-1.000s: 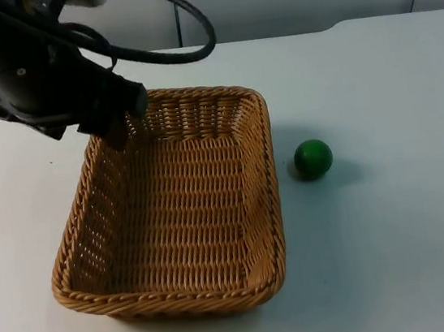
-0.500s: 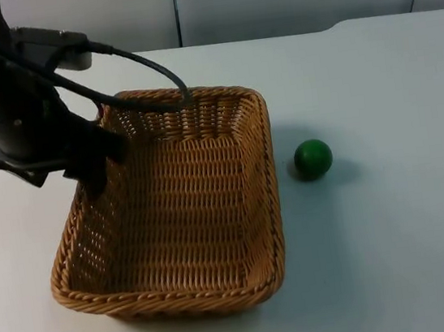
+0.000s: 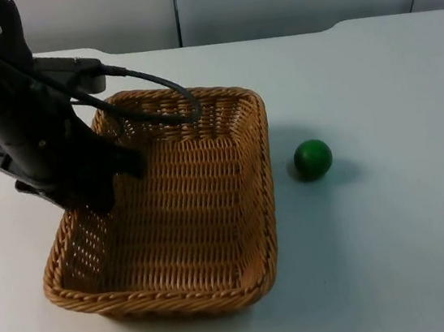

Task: Pick up the basket with the left hand and place the ball into the basket with the right hand.

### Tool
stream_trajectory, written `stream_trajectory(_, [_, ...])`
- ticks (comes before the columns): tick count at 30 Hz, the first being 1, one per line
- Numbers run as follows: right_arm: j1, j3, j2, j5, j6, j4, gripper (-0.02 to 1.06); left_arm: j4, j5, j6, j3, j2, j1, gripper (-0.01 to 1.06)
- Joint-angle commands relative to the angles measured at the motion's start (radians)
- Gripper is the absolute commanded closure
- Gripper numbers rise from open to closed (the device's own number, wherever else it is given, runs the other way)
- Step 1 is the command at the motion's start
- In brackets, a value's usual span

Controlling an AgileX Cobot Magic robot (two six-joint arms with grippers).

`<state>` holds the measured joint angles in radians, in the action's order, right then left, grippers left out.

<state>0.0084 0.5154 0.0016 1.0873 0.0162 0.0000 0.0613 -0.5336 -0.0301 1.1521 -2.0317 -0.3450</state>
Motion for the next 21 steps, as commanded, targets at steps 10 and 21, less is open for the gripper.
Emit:
stream_trajectory(10, [-0.008,-0.005,-0.002,-0.009,0.000,0.000,1.05,-0.012,0.011,-0.047,-0.002,-0.018,0.003,1.05])
stream_trajectory(21, [-0.008,-0.005,-0.002,-0.009,0.000,0.000,1.05,0.071,-0.052,-0.056,-0.002,0.130,0.065,1.05])
